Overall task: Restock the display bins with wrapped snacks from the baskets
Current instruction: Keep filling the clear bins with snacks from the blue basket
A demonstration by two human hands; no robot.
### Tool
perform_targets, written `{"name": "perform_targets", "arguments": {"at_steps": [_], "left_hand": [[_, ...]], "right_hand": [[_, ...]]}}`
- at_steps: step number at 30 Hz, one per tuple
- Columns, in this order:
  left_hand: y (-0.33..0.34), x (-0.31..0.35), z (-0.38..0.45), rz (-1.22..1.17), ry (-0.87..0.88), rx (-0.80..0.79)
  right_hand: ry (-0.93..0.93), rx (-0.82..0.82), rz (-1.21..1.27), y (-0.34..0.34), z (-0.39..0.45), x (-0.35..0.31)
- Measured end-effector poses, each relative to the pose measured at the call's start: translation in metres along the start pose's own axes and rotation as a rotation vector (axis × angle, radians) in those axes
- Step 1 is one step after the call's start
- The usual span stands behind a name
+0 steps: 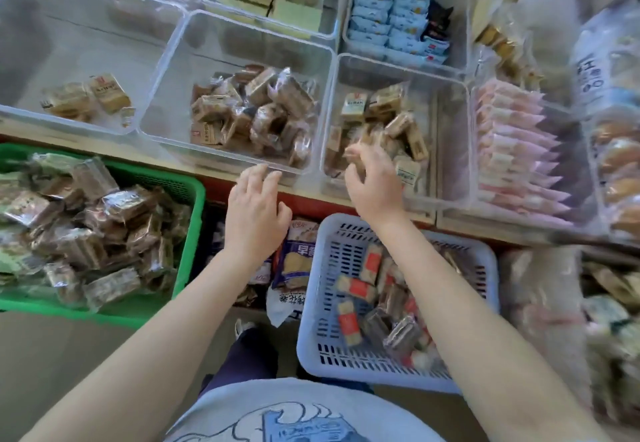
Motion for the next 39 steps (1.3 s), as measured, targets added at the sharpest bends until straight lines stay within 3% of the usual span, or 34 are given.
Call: {"name": "perform_targets", "arguments": {"at_steps": [1,2,5,7,9,14,17,19,21,26,29,32,36,39], "left_hand": [[0.01,0.009,-0.013,-0.033,0.026,-0.027],[0.022,0.017,-0.025,-0.045,0.024,-0.164],[0.059,0.038,-0.061,0.052,-0.073,-0.747],[0.078,0.045,-0.08,0.071,-0.104,-0.927],[0.09,0.054,-0.095,0.082,-0.122,-0.998],[0.097,0.075,-0.112,0.112,-0.159,-1.006],[0.097,0.084,-0.117,0.104,-0.197,-0.991],[0.096,0.091,-0.119,0.073,-0.228,-1.006],[0.094,0.097,-0.12,0.035,-0.257,-1.011],[0.085,0.115,-0.12,-0.232,-0.339,-1.013],[0.063,0.134,-0.114,-0.616,-0.411,-1.022],[0.039,0.14,-0.097,-0.819,-0.372,-0.967],[0.006,0.122,-0.065,-0.895,-0.414,-0.852],[-0.019,0.092,-0.035,-1.079,-0.479,-0.749]], "right_hand": [[0.083,-0.022,0.008,-0.002,-0.033,0.013],[0.171,-0.089,0.009,-0.003,-0.063,0.023],[0.35,-0.478,-0.08,0.01,-0.15,0.058],[0.441,-0.701,-0.152,0.019,-0.2,0.074],[0.498,-0.825,-0.238,0.025,-0.238,0.084],[0.552,-0.936,-0.371,0.039,-0.287,0.097],[0.484,-0.832,-0.436,0.036,-0.303,0.111],[0.473,-0.756,-0.348,0.026,-0.305,0.122],[0.559,-0.645,-0.098,0.011,-0.295,0.125],[1.008,-0.101,0.86,-0.044,-0.245,0.095],[0.981,0.143,1.414,-0.066,-0.212,0.068],[0.895,0.036,1.572,-0.071,-0.172,0.039],[0.748,-0.243,1.542,-0.058,-0.114,0.007],[0.565,-0.449,1.45,-0.052,-0.067,-0.016]]}}
Point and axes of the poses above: each hand's wrist, its own z-axis towards the middle knuckle, its own y-axis out of the palm, x = y × z, the point moved 1 cm from there along z, towards the middle knuckle, and after that the axes turned 14 degrees about -y, right-handed, at the moved point
